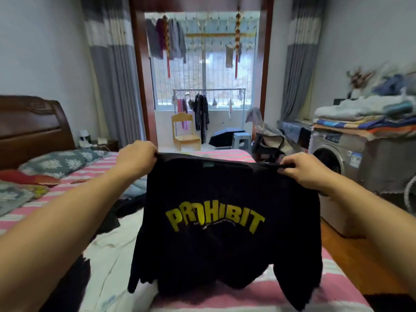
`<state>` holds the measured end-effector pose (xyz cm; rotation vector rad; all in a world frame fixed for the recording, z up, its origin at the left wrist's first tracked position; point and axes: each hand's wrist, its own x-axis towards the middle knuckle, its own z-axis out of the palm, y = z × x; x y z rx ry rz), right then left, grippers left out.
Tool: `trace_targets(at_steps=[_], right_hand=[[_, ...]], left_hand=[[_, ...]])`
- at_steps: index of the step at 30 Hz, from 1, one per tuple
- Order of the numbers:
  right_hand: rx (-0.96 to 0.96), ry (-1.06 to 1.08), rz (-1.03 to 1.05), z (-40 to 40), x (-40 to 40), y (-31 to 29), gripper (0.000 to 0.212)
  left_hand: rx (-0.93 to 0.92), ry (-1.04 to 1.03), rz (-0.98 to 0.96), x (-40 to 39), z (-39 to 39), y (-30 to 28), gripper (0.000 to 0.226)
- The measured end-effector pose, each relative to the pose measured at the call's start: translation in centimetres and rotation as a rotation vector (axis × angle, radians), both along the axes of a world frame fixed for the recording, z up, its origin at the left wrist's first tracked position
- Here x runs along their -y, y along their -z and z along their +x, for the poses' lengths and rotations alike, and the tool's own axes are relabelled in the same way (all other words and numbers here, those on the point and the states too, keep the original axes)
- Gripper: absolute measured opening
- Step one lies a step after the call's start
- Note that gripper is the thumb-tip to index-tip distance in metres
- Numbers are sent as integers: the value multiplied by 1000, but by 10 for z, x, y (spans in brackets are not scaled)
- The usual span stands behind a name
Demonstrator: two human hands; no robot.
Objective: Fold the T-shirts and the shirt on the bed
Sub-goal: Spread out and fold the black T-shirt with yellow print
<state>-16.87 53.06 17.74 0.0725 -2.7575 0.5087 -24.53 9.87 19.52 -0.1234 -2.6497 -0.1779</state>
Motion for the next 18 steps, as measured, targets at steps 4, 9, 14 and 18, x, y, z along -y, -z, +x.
trace_targets(at_steps=[4,9,14,18], right_hand=[[-333,81,-325,-1,26,-110,24],[-207,40,-572,8,55,-186,31],[-371,-47,-603,12,98,-201,24],[-378,-141,-750,5,143,-215,24]], left_hand=[[-19,84,784,-15,21,-117,30],[190,348,1178,4,70,-195,30],[43,255,1260,51,77,-209,38],[-123,319,1232,77,98,-242,34]])
